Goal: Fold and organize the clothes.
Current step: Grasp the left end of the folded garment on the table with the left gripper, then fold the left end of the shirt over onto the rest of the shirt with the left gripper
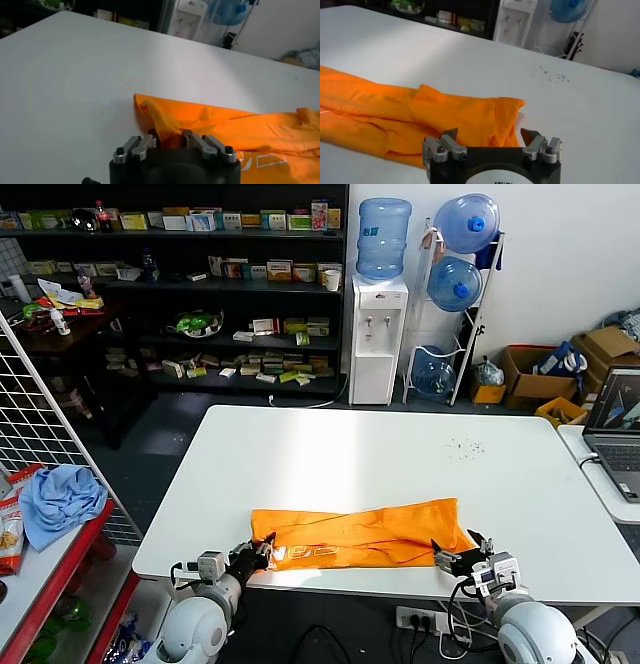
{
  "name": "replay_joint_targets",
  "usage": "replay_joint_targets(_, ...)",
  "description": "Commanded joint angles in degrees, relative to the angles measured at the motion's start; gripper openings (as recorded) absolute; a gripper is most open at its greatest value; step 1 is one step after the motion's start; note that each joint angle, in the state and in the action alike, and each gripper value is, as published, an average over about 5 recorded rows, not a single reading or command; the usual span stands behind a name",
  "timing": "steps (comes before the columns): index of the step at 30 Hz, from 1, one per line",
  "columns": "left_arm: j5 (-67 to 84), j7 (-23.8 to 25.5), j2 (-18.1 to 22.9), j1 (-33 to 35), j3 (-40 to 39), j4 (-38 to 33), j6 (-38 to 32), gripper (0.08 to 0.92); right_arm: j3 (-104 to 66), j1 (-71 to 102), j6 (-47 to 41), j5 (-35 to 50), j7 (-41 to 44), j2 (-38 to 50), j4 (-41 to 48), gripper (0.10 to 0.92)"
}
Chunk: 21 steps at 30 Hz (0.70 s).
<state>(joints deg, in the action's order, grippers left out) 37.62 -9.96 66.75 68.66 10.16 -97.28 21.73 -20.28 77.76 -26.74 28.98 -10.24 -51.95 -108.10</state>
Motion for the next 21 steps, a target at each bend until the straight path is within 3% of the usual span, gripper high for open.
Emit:
replay_joint_targets(1, -2.81, 1.47, -0.99, -0.89, 0.07, 1.25, -0.25, 0.308, 0.05, 0.01, 0.31, -0.29, -0.09, -0.35, 0.22, 0.823)
replay_joint_targets(6, 0.29, 0.82, -3.73, -3.04, 3.21, 1.91, -0.31, 0.169, -0.13, -0.07, 2.49, -1.28, -0.21, -1.16, 0.31, 0.823)
replay_joint_targets(9, 2.34, -0.12, -5.95, -4.82, 5.58, 2.96, -0.11, 0.132, -0.15, -0.42, 3.41, -1.66, -0.31, -1.44, 0.05, 0.823)
replay_joint_targets(21, 1.80, -4.16, -17.73, -11.06, 10.73, 8.03, -1.49, 0.130, 0.25, -0.97, 4.83, -3.79, -0.57, -1.55, -0.14, 0.823)
